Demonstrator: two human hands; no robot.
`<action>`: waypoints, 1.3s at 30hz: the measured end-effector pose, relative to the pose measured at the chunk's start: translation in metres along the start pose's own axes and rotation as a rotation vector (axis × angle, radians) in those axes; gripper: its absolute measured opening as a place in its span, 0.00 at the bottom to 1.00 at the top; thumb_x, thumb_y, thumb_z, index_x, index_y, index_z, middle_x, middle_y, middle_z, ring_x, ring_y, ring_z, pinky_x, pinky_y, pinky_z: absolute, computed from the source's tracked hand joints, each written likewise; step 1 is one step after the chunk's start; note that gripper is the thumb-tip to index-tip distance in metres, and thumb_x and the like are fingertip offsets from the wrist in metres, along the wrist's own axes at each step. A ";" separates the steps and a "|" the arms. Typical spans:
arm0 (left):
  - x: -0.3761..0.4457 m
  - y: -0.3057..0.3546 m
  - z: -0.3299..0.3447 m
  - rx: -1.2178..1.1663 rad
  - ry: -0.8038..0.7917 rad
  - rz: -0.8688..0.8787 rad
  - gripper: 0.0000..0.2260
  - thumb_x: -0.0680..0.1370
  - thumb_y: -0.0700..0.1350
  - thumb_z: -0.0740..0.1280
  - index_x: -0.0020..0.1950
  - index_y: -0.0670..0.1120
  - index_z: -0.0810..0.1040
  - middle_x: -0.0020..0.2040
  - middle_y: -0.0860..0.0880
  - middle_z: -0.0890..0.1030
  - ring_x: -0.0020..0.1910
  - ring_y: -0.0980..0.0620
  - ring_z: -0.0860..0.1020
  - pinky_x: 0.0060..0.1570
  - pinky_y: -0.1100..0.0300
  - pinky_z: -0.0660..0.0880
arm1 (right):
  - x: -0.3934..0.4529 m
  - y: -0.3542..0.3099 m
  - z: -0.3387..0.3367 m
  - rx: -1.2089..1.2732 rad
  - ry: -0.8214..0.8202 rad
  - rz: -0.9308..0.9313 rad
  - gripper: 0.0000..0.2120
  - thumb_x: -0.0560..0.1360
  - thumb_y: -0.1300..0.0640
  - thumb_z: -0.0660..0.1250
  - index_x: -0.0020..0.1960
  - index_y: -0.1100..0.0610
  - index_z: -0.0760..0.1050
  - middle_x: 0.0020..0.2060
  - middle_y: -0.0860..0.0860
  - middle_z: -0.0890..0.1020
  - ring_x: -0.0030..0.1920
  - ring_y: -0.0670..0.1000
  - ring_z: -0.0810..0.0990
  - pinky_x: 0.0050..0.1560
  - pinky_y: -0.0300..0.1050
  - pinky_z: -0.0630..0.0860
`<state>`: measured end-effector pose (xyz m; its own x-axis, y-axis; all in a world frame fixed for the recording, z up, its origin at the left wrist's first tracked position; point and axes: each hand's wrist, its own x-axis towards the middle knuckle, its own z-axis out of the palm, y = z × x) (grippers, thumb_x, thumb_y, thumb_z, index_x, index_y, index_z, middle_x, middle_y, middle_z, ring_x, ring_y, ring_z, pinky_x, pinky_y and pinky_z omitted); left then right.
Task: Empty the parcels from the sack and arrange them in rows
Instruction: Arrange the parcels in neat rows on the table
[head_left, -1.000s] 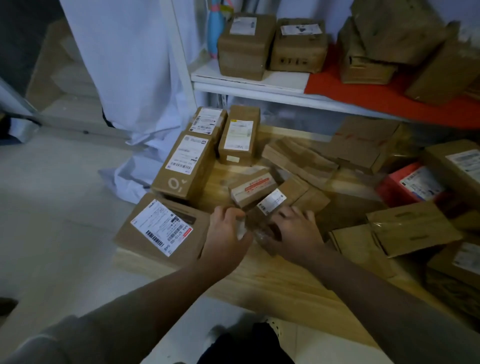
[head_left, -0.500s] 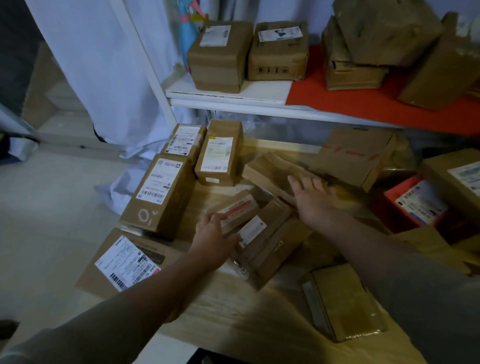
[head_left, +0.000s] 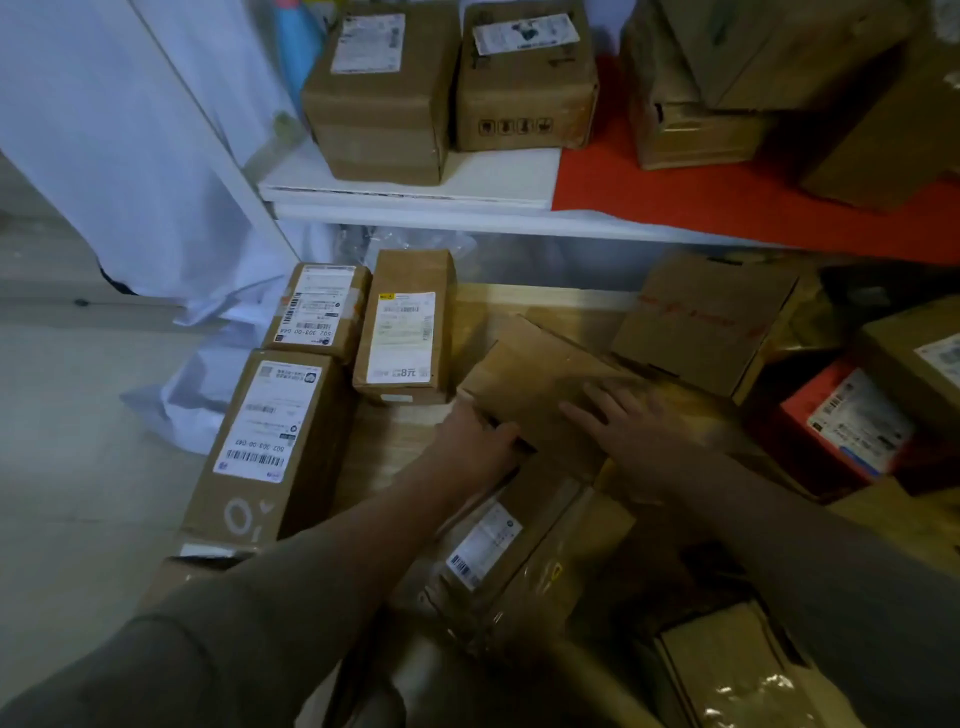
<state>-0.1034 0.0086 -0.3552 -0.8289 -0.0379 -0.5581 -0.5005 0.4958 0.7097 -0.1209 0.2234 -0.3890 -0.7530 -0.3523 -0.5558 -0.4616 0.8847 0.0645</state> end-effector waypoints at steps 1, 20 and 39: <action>0.007 0.003 0.002 -0.037 0.033 -0.015 0.15 0.78 0.47 0.67 0.64 0.47 0.73 0.56 0.46 0.80 0.54 0.47 0.79 0.57 0.46 0.78 | 0.003 0.001 0.001 0.029 -0.006 0.005 0.56 0.70 0.42 0.74 0.79 0.43 0.33 0.80 0.53 0.39 0.80 0.59 0.38 0.76 0.65 0.45; 0.058 0.030 0.017 -0.138 0.160 -0.249 0.37 0.77 0.59 0.67 0.79 0.43 0.57 0.74 0.43 0.59 0.68 0.41 0.68 0.60 0.49 0.68 | 0.034 -0.003 -0.001 1.339 0.285 0.982 0.32 0.71 0.45 0.75 0.65 0.65 0.73 0.60 0.59 0.78 0.61 0.61 0.77 0.54 0.50 0.76; -0.007 0.050 -0.026 -0.725 -0.063 -0.243 0.12 0.77 0.45 0.70 0.60 0.48 0.77 0.54 0.42 0.83 0.53 0.41 0.81 0.52 0.42 0.79 | -0.042 -0.029 -0.048 0.982 0.761 0.088 0.19 0.79 0.46 0.66 0.68 0.52 0.74 0.66 0.50 0.76 0.65 0.46 0.71 0.65 0.46 0.73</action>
<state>-0.1289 0.0113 -0.3051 -0.6696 -0.0126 -0.7426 -0.7236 -0.2143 0.6561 -0.0980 0.1977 -0.3281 -0.9951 -0.0774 0.0614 -0.0971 0.6524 -0.7516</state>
